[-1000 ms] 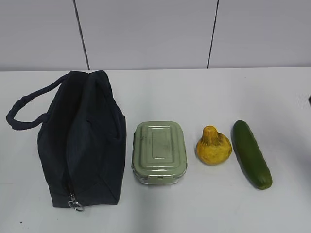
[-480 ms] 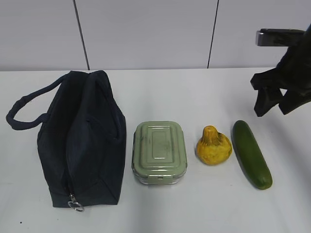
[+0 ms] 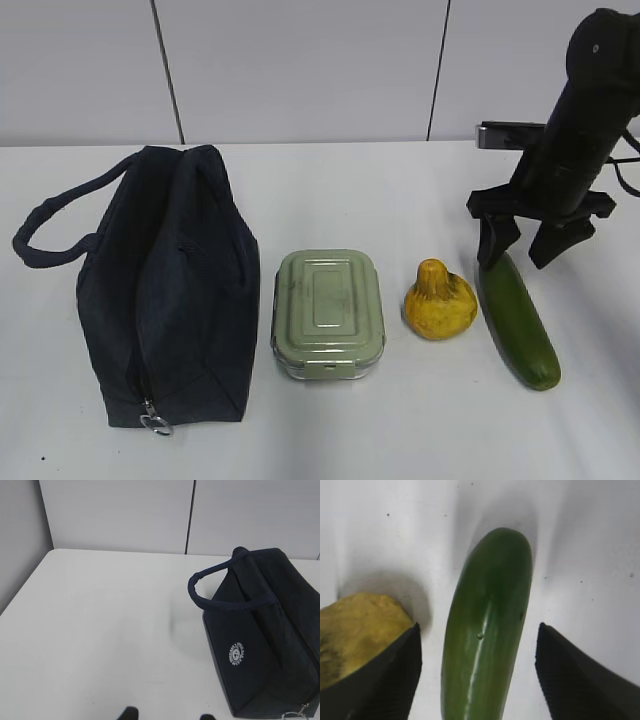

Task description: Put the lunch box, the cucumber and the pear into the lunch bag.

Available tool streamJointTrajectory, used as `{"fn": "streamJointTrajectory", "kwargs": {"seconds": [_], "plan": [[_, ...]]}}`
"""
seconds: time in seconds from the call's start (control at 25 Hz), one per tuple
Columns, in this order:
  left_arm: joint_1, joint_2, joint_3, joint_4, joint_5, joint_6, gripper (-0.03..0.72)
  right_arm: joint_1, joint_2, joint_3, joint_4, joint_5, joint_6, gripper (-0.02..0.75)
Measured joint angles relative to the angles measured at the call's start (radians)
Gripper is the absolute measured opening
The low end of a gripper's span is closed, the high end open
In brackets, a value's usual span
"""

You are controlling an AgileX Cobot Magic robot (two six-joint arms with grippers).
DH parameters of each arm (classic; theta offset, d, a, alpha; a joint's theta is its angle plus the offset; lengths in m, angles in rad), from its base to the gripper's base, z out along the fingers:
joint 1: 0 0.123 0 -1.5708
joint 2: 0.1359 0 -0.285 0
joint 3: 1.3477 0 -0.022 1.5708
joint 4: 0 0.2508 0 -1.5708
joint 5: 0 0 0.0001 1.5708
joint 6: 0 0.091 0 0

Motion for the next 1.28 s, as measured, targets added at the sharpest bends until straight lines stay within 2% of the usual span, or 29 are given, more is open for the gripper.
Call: {"fn": "streamJointTrajectory", "kwargs": {"seconds": [0.6,0.76,0.88,1.12,1.28], "plan": [[0.0,0.0,0.0,0.0,0.0,0.0,0.238,0.0,0.121,-0.004,-0.002,-0.038,0.0,0.55],[0.0,0.0,0.0,0.0,0.0,0.0,0.238,0.0,0.127,-0.012,-0.004,-0.036,0.002,0.46],[0.0,0.0,0.0,0.0,0.0,0.0,0.238,0.0,0.132,-0.026,-0.004,-0.02,0.004,0.428],[0.0,0.0,0.0,0.0,0.0,0.0,0.238,0.0,0.148,-0.147,-0.036,0.092,0.001,0.419],[0.0,0.0,0.0,0.0,0.0,0.0,0.238,0.0,0.148,-0.27,-0.049,0.114,0.001,0.419]]}}
